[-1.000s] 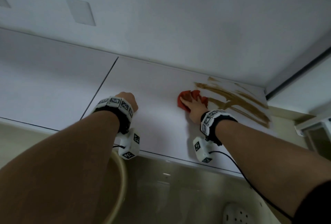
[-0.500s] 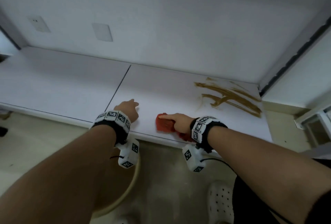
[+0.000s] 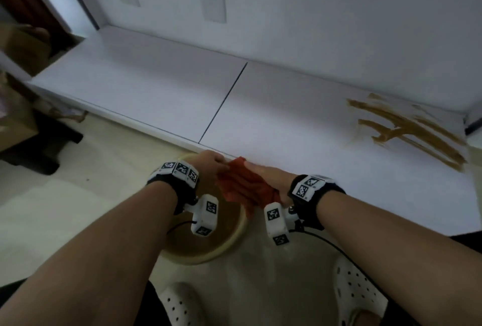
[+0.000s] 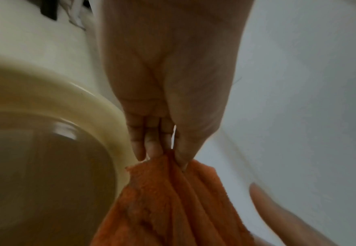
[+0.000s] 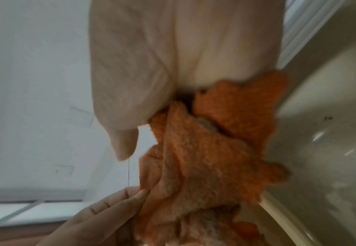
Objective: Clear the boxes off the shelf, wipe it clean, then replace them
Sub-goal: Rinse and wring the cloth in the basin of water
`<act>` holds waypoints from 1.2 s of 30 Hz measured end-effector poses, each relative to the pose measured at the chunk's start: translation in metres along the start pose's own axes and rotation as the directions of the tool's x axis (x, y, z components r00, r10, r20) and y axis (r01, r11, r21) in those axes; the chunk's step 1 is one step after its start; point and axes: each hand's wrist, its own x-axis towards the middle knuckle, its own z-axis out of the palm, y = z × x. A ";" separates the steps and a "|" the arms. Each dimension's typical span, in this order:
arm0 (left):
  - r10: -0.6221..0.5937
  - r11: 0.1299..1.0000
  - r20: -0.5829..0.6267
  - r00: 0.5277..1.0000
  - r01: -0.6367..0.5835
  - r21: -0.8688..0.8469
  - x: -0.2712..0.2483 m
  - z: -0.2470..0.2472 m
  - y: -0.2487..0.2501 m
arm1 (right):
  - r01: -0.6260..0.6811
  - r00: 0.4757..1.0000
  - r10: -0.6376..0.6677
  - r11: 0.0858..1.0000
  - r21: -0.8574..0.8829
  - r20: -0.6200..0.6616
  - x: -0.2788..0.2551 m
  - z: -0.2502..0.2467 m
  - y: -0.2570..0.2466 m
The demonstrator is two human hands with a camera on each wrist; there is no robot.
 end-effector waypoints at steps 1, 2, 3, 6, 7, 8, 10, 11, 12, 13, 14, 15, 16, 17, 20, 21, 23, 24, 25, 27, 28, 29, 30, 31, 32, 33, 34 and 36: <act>-0.054 0.996 -0.007 0.999 0.054 0.068 -0.002 -0.002 -0.013 | -0.018 1.000 0.020 0.997 -0.074 0.021 0.005 0.008 0.002; -0.110 0.987 -0.013 0.994 0.111 0.113 -0.003 -0.003 -0.027 | -0.021 1.000 0.022 0.981 -0.194 0.005 0.011 0.017 0.003; -0.167 0.977 -0.017 0.986 0.168 0.132 -0.005 -0.004 -0.042 | 0.000 0.999 -0.017 0.937 -0.349 -0.046 0.019 0.025 0.005; -0.312 0.936 -0.013 0.950 0.310 0.166 -0.008 0.001 -0.084 | -0.007 0.995 -0.050 0.830 -0.558 -0.087 0.049 0.045 0.015; -0.344 0.918 -0.004 0.939 0.337 0.207 -0.009 0.004 -0.093 | -0.008 0.995 -0.051 0.796 -0.605 -0.080 0.056 0.052 0.018; -0.365 0.900 -0.006 0.931 0.355 0.254 -0.009 0.008 -0.101 | -0.028 0.997 -0.030 0.756 -0.654 -0.077 0.061 0.059 0.019; -0.347 0.885 -0.051 0.937 0.345 0.313 -0.004 0.020 -0.115 | -0.056 0.997 0.002 0.653 -0.755 -0.072 0.066 0.068 0.021; -0.320 0.888 -0.066 0.945 0.323 0.327 -0.001 0.025 -0.122 | -0.069 0.996 0.000 0.621 -0.781 -0.088 0.071 0.071 0.020; -0.294 0.891 -0.061 0.954 0.296 0.345 0.004 0.030 -0.127 | -0.065 0.995 -0.018 0.605 -0.793 -0.096 0.076 0.072 0.020; -0.261 0.893 -0.033 0.965 0.255 0.370 0.008 0.035 -0.132 | -0.055 0.995 -0.036 0.587 -0.807 -0.095 0.080 0.073 0.020; -0.230 0.892 0.015 0.973 0.205 0.402 0.012 0.041 -0.137 | -0.043 0.994 -0.056 0.573 -0.819 -0.091 0.084 0.075 0.020; -0.197 0.885 0.072 0.978 0.146 0.443 0.017 0.048 -0.142 | -0.040 0.994 -0.065 0.563 -0.825 -0.093 0.088 0.077 0.021; -0.180 0.869 0.134 0.975 0.094 0.486 0.022 0.053 -0.147 | -0.034 0.994 -0.070 0.560 -0.828 -0.088 0.094 0.077 0.024; -0.164 0.851 0.195 0.967 0.038 0.524 0.026 0.058 -0.153 | -0.046 0.994 -0.055 0.571 -0.820 -0.094 0.100 0.077 0.027; -0.155 0.815 0.317 0.936 -0.061 0.577 0.037 0.067 -0.173 | -0.097 0.995 0.026 0.538 -0.837 -0.099 0.117 0.077 0.037; -0.163 0.818 0.333 0.929 -0.062 0.572 0.041 0.070 -0.179 | -0.120 0.993 0.058 0.526 -0.842 -0.106 0.120 0.078 0.039; -0.182 0.844 0.347 0.920 -0.035 0.535 0.046 0.075 -0.188 | -0.155 0.987 0.119 0.491 -0.858 -0.110 0.126 0.080 0.042; -0.202 0.850 0.345 0.916 -0.011 0.526 0.049 0.079 -0.194 | -0.151 0.986 0.130 0.469 -0.870 -0.101 0.130 0.081 0.045; -0.214 0.852 0.348 0.912 0.000 0.524 0.053 0.082 -0.201 | -0.150 0.985 0.147 0.451 -0.880 -0.092 0.133 0.082 0.047; -0.220 0.875 0.336 0.916 0.033 0.484 0.052 0.078 -0.198 | -0.151 0.978 0.195 0.414 -0.898 -0.074 0.137 0.082 0.046; -0.199 0.900 0.299 0.933 0.053 0.432 0.050 0.073 -0.191 | -0.153 0.979 0.189 0.426 -0.891 -0.078 0.139 0.079 0.044; -0.191 0.920 0.241 0.952 0.088 0.382 0.050 0.067 -0.187 | -0.171 0.981 0.165 0.475 -0.863 -0.103 0.141 0.075 0.042; -0.208 0.928 0.167 0.964 0.140 0.346 0.050 0.062 -0.183 | -0.173 0.985 0.116 0.530 -0.830 -0.131 0.146 0.069 0.040; -0.247 0.928 0.088 0.965 0.210 0.307 0.051 0.059 -0.184 | -0.182 0.982 0.073 0.585 -0.790 -0.173 0.149 0.064 0.040; -0.297 0.925 0.049 0.954 0.275 0.261 0.050 0.059 -0.186 | -0.205 0.975 0.065 0.620 -0.757 -0.211 0.153 0.062 0.040; -0.331 0.926 0.049 0.942 0.314 0.209 0.048 0.062 -0.188 | -0.224 0.970 0.076 0.657 -0.720 -0.233 0.156 0.062 0.043; -0.355 0.928 0.081 0.932 0.340 0.155 0.044 0.065 -0.185 | -0.222 0.971 0.088 0.679 -0.699 -0.223 0.159 0.064 0.048; -0.328 0.945 0.136 0.935 0.325 0.040 0.038 0.066 -0.174 | -0.256 0.965 0.185 0.807 -0.533 -0.184 0.160 0.074 0.052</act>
